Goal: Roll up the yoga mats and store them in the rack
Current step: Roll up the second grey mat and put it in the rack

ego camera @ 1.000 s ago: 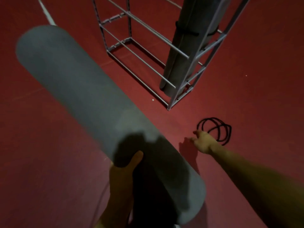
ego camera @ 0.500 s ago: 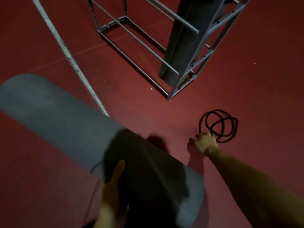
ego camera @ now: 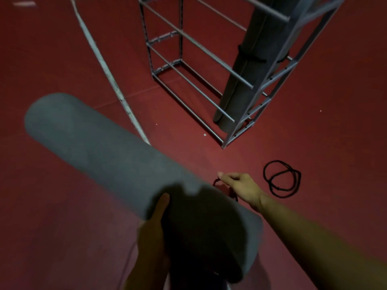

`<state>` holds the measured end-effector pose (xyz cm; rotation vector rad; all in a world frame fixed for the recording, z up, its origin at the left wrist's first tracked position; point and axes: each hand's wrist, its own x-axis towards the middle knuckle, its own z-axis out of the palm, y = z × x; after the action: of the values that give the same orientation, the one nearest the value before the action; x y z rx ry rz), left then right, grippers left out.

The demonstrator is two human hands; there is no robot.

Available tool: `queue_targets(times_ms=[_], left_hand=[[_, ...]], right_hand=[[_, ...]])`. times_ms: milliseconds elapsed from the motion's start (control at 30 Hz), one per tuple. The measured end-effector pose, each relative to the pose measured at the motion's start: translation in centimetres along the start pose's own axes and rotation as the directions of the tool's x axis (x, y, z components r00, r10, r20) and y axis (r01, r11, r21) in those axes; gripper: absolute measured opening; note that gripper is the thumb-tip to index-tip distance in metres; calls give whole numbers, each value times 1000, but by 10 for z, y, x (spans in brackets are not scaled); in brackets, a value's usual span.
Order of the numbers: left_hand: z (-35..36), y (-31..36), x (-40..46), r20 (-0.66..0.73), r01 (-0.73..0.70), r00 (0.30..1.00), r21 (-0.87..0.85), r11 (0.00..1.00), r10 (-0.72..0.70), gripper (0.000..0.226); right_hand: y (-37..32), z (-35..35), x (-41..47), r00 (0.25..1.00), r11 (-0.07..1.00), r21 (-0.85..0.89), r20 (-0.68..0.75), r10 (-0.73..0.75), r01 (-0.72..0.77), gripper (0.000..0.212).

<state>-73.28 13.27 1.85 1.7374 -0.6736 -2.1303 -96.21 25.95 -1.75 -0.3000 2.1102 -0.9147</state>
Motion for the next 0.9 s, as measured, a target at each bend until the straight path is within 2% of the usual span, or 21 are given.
queue_targets(times_ms=[67,100,167,233,333,533,700,767,833,900], left_hand=[[3,17,-21,57,-53,997,-91,994,58,61],[4,26,-31,78,-115,989,-102,988,123,55],[2,45,-50,113,-239,961,-113,964,251,54],[-5,65,-69,124,-305,940,-119,945,319,49],[-17,93,-102,108,-386,910,-132,913,400,61],[-78,148,-165,158,-440,871,-172,881,466,71],[-134,179,-215,52,-518,832,-282,808,552,111],[-156,185,-231,58,-526,819,-321,788,570,116],[-177,186,-246,87,-503,823,-348,791,561,111],[-197,183,-250,127,-465,834,-361,808,537,107]], right_hand=[[-35,-3,-16,997,999,20,62,-41,40,38],[-51,-3,-24,993,998,36,104,-60,57,38],[-86,-4,-44,976,991,50,175,-128,121,39],[-118,-3,-65,954,981,41,229,-193,188,40],[-164,1,-102,925,964,9,280,-258,266,44],[-243,27,-186,845,925,114,378,-378,363,53],[-289,53,-254,768,874,119,430,-474,472,80],[-304,63,-283,736,849,114,447,-508,516,71],[-317,73,-309,706,829,115,468,-531,547,58],[-327,80,-330,695,839,129,502,-515,528,56]])
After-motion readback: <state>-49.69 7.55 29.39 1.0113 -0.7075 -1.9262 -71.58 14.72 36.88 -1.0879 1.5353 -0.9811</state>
